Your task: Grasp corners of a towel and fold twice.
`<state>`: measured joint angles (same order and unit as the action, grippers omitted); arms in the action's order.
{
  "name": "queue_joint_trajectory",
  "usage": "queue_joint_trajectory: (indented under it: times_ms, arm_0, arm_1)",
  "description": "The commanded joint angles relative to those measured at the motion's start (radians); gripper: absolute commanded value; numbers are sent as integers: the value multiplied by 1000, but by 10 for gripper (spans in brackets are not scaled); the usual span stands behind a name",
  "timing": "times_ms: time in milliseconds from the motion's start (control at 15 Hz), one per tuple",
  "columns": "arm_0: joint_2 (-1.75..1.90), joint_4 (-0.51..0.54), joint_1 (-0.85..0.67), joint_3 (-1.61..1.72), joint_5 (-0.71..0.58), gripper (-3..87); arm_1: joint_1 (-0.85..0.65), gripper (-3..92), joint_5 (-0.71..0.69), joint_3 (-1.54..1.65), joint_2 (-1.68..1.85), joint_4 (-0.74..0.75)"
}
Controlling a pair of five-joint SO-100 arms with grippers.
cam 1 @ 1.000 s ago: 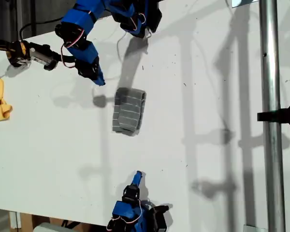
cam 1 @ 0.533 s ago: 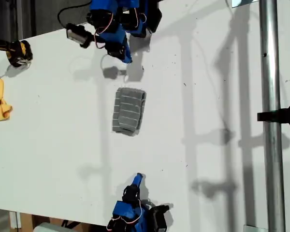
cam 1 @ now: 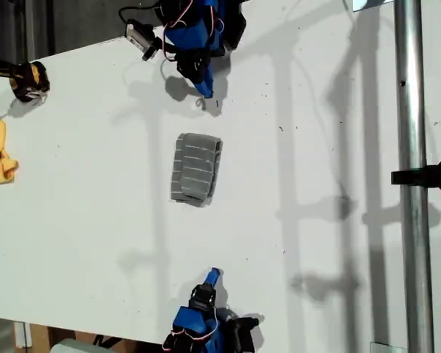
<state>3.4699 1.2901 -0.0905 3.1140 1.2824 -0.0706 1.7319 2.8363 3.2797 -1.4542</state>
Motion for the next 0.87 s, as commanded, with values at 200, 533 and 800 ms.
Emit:
queue_joint_trajectory:
  times_ms: [200, 533, 800]
  arm_0:
    - [6, 0, 15, 6, -324, -21]
    - [6, 0, 15, 6, -324, -21]
    - [6, 0, 14, 6, -324, -21]
  arm_1:
    - [14, 117, -236, -8, 6, -23]
    - [14, 117, -236, -8, 8, -23]
    - [14, 117, -236, -8, 8, -23]
